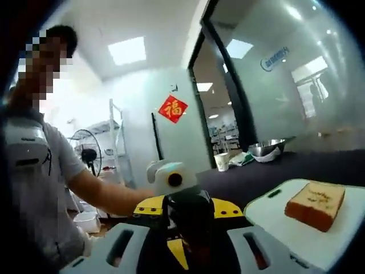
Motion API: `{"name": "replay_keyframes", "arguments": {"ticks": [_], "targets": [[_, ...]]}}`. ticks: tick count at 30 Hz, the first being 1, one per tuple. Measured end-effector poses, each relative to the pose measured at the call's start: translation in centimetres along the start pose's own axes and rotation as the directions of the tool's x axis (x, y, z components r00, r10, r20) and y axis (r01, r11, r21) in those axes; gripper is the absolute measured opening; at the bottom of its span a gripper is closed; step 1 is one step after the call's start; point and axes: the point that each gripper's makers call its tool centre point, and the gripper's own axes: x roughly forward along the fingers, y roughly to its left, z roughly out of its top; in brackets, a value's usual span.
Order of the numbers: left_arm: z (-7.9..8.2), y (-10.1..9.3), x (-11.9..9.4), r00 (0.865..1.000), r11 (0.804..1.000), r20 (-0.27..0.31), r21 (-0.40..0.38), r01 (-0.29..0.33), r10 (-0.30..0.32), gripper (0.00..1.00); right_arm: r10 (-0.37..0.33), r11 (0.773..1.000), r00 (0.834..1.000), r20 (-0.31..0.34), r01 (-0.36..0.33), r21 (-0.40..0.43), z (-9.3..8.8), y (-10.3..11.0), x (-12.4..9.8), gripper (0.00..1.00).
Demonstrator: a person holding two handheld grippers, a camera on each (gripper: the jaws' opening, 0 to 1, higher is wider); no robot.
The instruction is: Sprinkle pepper
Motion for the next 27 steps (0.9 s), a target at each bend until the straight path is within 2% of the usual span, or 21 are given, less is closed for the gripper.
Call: {"name": "replay_keyframes", "arguments": {"ticks": [1,3,5,8,10,13,16,17,18,19,21,22,23,24,26,27], "targets": [[0.0,-0.1,0.0,1.0,1.0,0.0,0.006,0.004,-0.004,0.2,0.004,1.0,1.0,-0.01,-0.004,0.006,-0.1,0.4,0.0,0.24],[0.0,-0.1,0.0,1.0,1.0,0.0,0.004,0.003,-0.003,0.2,0.004,0.995,1.0,-0.022,-0.002,0.099,0.0,0.1,-0.1,0.25],[0.0,0.0,0.0,1.0,1.0,0.0,0.0,0.001,-0.001,0.2,-0.007,0.99,0.999,-0.031,0.011,0.143,-0.1,-0.1,0.0,0.25],[0.1,-0.5,0.3,1.0,1.0,0.0,0.0,0.002,-0.002,0.2,0.012,0.969,0.999,-0.036,-0.003,0.247,0.1,-0.6,0.2,0.26],[0.2,-0.6,0.4,1.0,1.0,-0.001,0.0,0.001,-0.001,0.2,0.013,0.96,0.999,-0.047,0.001,0.278,0.0,-0.3,0.4,0.26],[0.2,-0.6,0.4,1.0,1.0,0.0,-0.002,0.0,0.0,0.2,0.03,0.921,0.999,-0.039,-0.012,0.39,0.0,0.1,0.5,0.27],[0.2,-0.7,0.4,1.0,1.0,0.0,-0.004,0.001,-0.001,0.2,0.031,0.872,0.999,-0.022,-0.016,0.49,0.2,0.3,0.6,0.26],[0.1,-1.1,0.4,1.0,1.0,-0.009,0.014,0.018,-0.018,0.2,0.005,0.852,1.0,-0.007,0.0,0.523,0.4,-0.4,0.5,0.16],[0.1,-1.2,0.8,1.0,1.0,-0.009,0.022,0.007,-0.007,0.2,-0.011,0.82,0.999,-0.03,0.026,0.571,0.0,-0.8,0.5,0.12],[0.0,-0.9,0.9,1.0,1.0,-0.008,0.016,0.003,-0.003,0.2,0.005,0.84,1.0,-0.015,0.004,0.542,0.1,-0.7,0.6,0.12],[-0.2,-0.8,0.8,1.0,1.0,-0.009,0.01,-0.001,0.001,0.2,-0.019,0.876,0.999,-0.025,0.029,0.481,0.2,-0.7,0.6,0.12],[-0.1,-1.0,0.9,1.0,1.0,-0.009,0.01,-0.001,0.001,0.2,-0.023,0.889,1.0,0.001,0.02,0.457,0.8,-0.6,0.6,0.13],[-0.1,-1.1,1.1,1.0,1.0,-0.009,0.011,-0.001,0.001,0.2,-0.017,0.907,0.999,0.033,0.002,0.421,1.6,-0.3,0.7,0.16],[0.0,-1.2,1.0,1.0,1.0,-0.009,0.012,-0.001,0.001,0.2,-0.022,0.927,0.999,0.027,0.01,0.374,1.8,-0.2,0.6,0.2],[0.0,-1.1,1.0,1.0,1.0,-0.008,0.01,0.0,0.0,0.2,0.009,0.949,0.999,0.038,-0.021,0.314,2.4,0.5,0.1,0.22],[0.0,-1.2,1.1,1.0,1.0,-0.007,0.01,0.001,-0.001,0.2,0.007,0.971,1.0,0.024,-0.012,0.239,2.3,0.6,0.0,0.27]]}}
